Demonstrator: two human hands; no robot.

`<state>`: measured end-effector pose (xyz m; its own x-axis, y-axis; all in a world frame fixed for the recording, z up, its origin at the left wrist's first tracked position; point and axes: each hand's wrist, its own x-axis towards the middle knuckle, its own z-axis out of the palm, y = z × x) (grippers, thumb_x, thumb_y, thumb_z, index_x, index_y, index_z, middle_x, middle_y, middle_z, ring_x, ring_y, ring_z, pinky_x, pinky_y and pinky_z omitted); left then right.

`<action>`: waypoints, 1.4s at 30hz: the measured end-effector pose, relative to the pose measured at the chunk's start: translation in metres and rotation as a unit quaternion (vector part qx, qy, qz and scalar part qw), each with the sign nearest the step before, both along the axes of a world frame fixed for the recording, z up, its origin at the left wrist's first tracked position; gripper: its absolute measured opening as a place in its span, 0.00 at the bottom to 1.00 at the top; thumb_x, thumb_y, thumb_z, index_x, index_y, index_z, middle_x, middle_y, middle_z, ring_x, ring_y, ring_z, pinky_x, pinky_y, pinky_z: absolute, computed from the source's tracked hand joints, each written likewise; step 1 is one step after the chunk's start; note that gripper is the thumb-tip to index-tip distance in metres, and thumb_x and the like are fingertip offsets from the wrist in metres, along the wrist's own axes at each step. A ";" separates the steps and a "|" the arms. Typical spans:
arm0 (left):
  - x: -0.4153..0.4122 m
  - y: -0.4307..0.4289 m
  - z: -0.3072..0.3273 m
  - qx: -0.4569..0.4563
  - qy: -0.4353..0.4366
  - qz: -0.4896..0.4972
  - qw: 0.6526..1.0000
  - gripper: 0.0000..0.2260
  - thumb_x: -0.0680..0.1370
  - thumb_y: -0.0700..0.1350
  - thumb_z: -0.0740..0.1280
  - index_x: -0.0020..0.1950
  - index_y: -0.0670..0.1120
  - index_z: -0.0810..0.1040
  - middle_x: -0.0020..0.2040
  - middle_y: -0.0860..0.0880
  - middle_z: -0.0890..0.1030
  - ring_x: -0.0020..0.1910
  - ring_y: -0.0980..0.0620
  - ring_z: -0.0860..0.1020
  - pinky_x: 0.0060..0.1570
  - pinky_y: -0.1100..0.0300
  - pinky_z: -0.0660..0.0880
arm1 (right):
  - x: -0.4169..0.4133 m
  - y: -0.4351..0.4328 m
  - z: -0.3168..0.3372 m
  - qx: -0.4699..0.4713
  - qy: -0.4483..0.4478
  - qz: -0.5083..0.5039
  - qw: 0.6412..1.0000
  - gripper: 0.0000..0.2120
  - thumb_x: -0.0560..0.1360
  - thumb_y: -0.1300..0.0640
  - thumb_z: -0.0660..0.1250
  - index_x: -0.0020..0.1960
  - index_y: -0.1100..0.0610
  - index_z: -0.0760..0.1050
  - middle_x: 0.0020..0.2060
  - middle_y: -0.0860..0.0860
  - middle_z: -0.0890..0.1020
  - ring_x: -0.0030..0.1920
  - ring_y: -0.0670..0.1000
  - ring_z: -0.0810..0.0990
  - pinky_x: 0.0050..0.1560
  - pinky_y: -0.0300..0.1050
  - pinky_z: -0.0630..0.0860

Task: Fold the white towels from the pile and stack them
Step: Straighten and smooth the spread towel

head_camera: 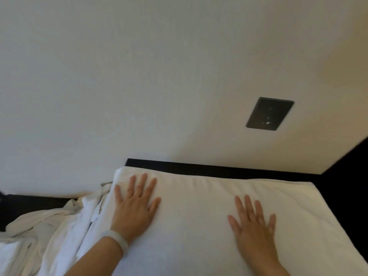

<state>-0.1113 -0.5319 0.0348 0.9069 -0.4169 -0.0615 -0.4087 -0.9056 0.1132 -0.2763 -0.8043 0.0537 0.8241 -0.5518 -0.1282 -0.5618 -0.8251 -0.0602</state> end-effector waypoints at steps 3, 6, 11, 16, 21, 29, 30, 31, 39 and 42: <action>0.005 -0.005 0.014 0.012 0.022 0.013 1.000 0.44 0.64 0.68 0.18 0.79 0.58 0.40 0.80 0.53 0.40 0.79 0.46 0.42 0.72 0.35 0.42 | -0.016 -0.015 0.011 0.058 0.014 -0.014 0.998 0.30 0.82 0.38 0.42 0.79 0.44 0.35 0.79 0.43 0.37 0.78 0.47 0.35 0.76 0.58 0.34; -0.021 -0.027 0.038 -0.016 -0.019 -0.027 0.999 0.42 0.77 0.64 0.29 0.76 0.43 0.65 0.76 0.41 0.65 0.74 0.36 0.65 0.67 0.28 0.59 | -0.011 -0.020 0.023 0.180 -0.067 -0.016 0.981 0.26 0.84 0.43 0.47 0.80 0.46 0.45 0.80 0.43 0.44 0.78 0.43 0.40 0.76 0.50 0.33; -0.092 -0.108 0.048 -0.033 -0.018 -0.212 0.977 0.27 0.80 0.58 0.47 0.71 0.50 0.74 0.73 0.46 0.71 0.72 0.42 0.69 0.71 0.40 0.49 | -0.029 -0.058 0.025 0.149 -0.130 -0.006 0.980 0.26 0.85 0.47 0.49 0.80 0.50 0.50 0.80 0.45 0.48 0.79 0.43 0.44 0.77 0.41 0.38; -0.093 -0.163 0.025 0.012 0.016 -0.171 0.985 0.29 0.78 0.63 0.36 0.79 0.59 0.39 0.79 0.52 0.36 0.78 0.44 0.37 0.72 0.37 0.33 | -0.030 -0.130 0.012 0.079 -0.011 0.102 0.992 0.28 0.84 0.43 0.47 0.81 0.47 0.42 0.80 0.44 0.43 0.78 0.42 0.38 0.77 0.46 0.34; -0.092 -0.164 0.033 0.028 -0.002 -0.182 0.983 0.26 0.79 0.59 0.50 0.74 0.53 0.70 0.74 0.48 0.69 0.72 0.41 0.68 0.64 0.31 0.67 | -0.030 -0.223 0.010 0.061 0.001 0.069 0.996 0.29 0.84 0.41 0.45 0.80 0.46 0.39 0.79 0.44 0.39 0.77 0.41 0.35 0.77 0.46 0.34; -0.086 -0.166 0.016 0.015 -0.022 -0.181 0.983 0.29 0.77 0.63 0.35 0.78 0.59 0.38 0.79 0.54 0.39 0.78 0.46 0.37 0.74 0.39 0.37 | -0.032 -0.193 0.003 -0.006 -0.026 0.211 0.977 0.33 0.82 0.38 0.46 0.80 0.51 0.40 0.77 0.43 0.38 0.74 0.39 0.30 0.72 0.39 0.25; -0.085 -0.166 0.014 0.015 -0.018 -0.185 0.982 0.29 0.77 0.64 0.33 0.78 0.60 0.36 0.79 0.55 0.36 0.77 0.46 0.35 0.74 0.39 0.35 | -0.041 -0.198 -0.002 0.008 -0.014 0.219 0.976 0.32 0.82 0.37 0.45 0.80 0.50 0.39 0.77 0.41 0.37 0.73 0.37 0.28 0.71 0.37 0.24; -0.085 -0.165 0.012 0.013 -0.013 -0.189 0.982 0.29 0.76 0.65 0.32 0.77 0.60 0.33 0.78 0.55 0.34 0.77 0.47 0.33 0.74 0.40 0.34 | -0.048 -0.212 -0.003 0.011 -0.011 0.205 0.979 0.32 0.82 0.38 0.45 0.80 0.49 0.39 0.77 0.41 0.37 0.73 0.37 0.29 0.71 0.36 0.25; -0.087 -0.166 0.018 0.030 -0.005 -0.186 0.982 0.29 0.74 0.65 0.28 0.75 0.61 0.27 0.77 0.55 0.29 0.76 0.49 0.29 0.75 0.41 0.34 | -0.032 -0.240 0.015 -0.013 -0.046 0.059 0.997 0.31 0.84 0.43 0.45 0.80 0.56 0.40 0.80 0.50 0.41 0.79 0.47 0.37 0.77 0.46 0.34; -0.086 -0.166 0.013 0.031 -0.015 -0.185 0.982 0.29 0.75 0.65 0.29 0.75 0.61 0.28 0.77 0.55 0.30 0.76 0.49 0.30 0.75 0.41 0.34 | -0.066 -0.174 -0.005 0.024 -0.097 0.193 0.976 0.33 0.82 0.37 0.44 0.80 0.55 0.42 0.78 0.47 0.42 0.79 0.47 0.40 0.76 0.43 0.33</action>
